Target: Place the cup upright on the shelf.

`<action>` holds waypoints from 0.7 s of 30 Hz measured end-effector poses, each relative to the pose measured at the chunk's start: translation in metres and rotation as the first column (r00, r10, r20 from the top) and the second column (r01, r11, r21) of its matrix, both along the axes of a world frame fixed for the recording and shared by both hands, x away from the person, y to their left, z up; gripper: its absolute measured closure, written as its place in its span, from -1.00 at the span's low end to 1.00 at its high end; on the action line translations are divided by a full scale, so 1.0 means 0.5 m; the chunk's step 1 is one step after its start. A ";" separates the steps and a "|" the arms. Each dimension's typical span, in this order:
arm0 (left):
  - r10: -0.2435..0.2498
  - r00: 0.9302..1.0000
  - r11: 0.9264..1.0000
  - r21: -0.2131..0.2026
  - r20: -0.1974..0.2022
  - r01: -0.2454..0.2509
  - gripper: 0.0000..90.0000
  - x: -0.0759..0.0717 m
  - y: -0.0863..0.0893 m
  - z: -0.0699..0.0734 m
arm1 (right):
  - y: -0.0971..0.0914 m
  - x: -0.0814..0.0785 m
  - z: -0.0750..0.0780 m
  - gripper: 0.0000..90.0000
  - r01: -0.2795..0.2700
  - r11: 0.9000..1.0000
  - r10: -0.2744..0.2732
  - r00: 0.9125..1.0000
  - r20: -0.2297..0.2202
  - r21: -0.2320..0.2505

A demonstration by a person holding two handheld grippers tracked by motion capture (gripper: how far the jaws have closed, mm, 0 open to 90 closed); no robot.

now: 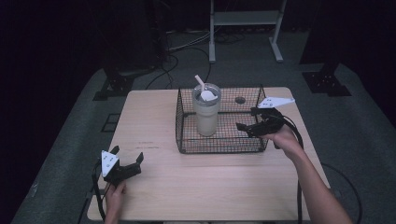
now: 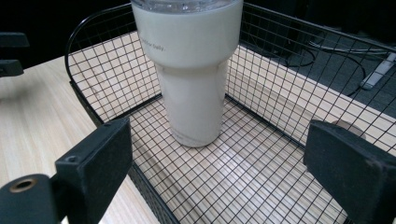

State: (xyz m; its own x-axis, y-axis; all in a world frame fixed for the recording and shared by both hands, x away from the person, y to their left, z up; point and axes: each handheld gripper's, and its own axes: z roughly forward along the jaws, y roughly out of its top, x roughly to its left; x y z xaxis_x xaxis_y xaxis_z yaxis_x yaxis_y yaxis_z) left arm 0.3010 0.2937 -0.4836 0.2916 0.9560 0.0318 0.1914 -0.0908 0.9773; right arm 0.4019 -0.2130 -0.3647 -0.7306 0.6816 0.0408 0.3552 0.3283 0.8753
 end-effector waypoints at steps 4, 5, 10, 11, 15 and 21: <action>0.000 1.000 1.000 0.001 0.000 0.000 -1.00 0.000 0.000 0.000 | -0.002 -0.008 -0.001 -0.83 -0.001 1.000 0.001 1.000 -0.003 -0.006; 0.000 1.000 1.000 0.001 0.000 0.000 -1.00 0.000 0.000 0.000 | -0.003 -0.010 -0.001 -0.83 -0.001 1.000 0.001 1.000 0.001 -0.006; 0.000 1.000 1.000 0.000 0.000 0.000 -1.00 0.000 0.000 0.000 | -0.008 -0.021 0.002 -0.83 -0.004 1.000 0.004 1.000 0.007 0.001; -0.001 1.000 1.000 0.002 -0.001 0.001 -1.00 0.000 0.000 0.000 | -0.009 -0.023 0.002 -0.83 -0.006 1.000 0.006 1.000 0.008 0.004; -0.001 1.000 1.000 0.006 -0.002 0.001 -1.00 0.000 0.000 0.000 | -0.014 -0.035 0.001 -0.83 -0.012 1.000 0.012 1.000 0.016 0.004; -0.001 1.000 1.000 0.006 -0.003 0.001 -1.00 0.000 0.000 0.000 | -0.027 -0.054 -0.005 -0.83 -0.012 1.000 0.012 1.000 0.018 0.004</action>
